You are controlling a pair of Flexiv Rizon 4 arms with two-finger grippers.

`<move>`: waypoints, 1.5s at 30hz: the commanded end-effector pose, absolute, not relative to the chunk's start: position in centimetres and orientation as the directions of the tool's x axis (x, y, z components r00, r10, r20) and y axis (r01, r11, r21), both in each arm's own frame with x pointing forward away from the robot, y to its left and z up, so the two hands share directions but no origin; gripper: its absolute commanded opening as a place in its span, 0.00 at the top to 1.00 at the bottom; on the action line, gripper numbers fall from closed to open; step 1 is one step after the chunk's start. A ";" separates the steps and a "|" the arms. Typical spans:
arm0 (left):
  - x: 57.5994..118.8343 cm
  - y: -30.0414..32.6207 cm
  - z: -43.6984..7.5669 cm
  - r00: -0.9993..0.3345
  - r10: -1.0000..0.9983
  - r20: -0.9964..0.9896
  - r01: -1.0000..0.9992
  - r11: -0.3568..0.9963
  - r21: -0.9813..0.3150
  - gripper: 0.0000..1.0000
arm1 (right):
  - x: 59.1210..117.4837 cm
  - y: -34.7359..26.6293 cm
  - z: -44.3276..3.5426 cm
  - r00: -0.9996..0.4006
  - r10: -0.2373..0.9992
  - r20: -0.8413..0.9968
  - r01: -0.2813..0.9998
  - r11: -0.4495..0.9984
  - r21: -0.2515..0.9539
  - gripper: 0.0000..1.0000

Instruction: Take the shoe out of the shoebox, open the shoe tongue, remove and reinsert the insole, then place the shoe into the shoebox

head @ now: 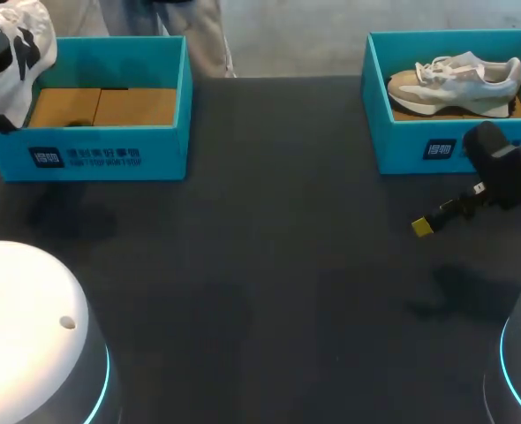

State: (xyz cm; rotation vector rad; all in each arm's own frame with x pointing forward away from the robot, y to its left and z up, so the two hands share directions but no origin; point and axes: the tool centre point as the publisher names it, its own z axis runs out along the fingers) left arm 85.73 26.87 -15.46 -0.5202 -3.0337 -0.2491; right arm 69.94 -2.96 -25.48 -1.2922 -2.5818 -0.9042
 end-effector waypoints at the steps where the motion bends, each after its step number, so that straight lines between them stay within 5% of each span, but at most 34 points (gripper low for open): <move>1: 86.0 26.8 -15.3 -0.942 0.326 0.083 0.335 0.930 0.150 1.00 | 69.9 -2.9 -25.5 -0.629 0.693 0.352 0.761 0.458 0.459 0.00; 16: 86.7 27.4 -15.8 -0.934 0.345 0.092 0.356 0.923 0.147 1.00 | 69.9 -2.9 -25.5 -0.629 0.693 0.352 0.761 0.458 0.459 0.00; 39: 97.7 32.4 -18.3 -0.935 0.352 0.036 0.353 0.921 0.167 1.00 | 69.9 -2.9 -25.5 -0.629 0.693 0.352 0.761 0.458 0.459 0.00; 45: 98.3 31.9 -18.2 -0.774 0.632 0.027 0.629 0.763 0.151 1.00 | 69.9 -2.9 -25.5 -0.629 0.693 0.352 0.761 0.458 0.459 0.00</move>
